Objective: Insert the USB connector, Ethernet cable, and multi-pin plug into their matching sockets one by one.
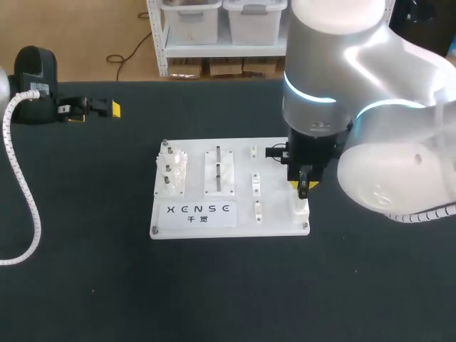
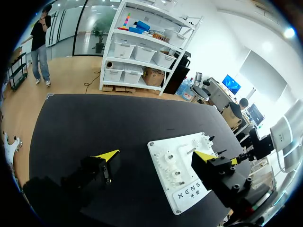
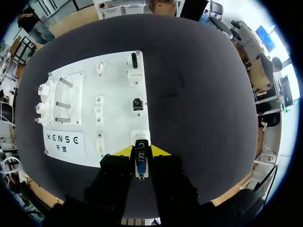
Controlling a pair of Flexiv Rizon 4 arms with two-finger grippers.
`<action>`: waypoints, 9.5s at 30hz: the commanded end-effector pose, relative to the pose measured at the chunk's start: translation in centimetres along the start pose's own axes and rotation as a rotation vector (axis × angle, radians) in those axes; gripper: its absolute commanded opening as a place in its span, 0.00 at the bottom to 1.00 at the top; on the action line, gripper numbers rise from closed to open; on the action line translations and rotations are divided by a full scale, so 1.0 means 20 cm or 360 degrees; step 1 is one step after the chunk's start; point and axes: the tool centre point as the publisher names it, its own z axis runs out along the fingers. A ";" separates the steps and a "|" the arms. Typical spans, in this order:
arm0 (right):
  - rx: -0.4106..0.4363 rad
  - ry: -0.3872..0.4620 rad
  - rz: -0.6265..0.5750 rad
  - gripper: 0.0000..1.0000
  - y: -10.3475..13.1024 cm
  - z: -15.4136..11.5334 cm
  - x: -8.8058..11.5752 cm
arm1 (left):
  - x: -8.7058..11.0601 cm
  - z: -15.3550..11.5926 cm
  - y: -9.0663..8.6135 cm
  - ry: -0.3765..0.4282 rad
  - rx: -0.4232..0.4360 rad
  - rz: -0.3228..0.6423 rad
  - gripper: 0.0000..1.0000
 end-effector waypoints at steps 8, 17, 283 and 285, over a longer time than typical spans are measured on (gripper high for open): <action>-0.0003 -0.0022 -0.0007 0.00 0.00 0.02 0.02 | 0.00 0.00 0.00 0.0000 0.0000 0.0000 1.00; -0.0002 -0.0026 -0.0011 0.00 0.00 0.01 0.03 | 0.00 0.00 0.00 0.0000 0.0000 0.0000 1.00; -0.0034 -0.0032 -0.0010 0.15 0.03 0.28 0.06 | 0.00 0.00 0.00 0.0000 0.0000 0.0000 1.00; -0.0030 -0.0035 -0.0008 0.33 0.03 0.28 0.06 | 0.00 0.00 0.00 0.0000 0.0000 0.0000 1.00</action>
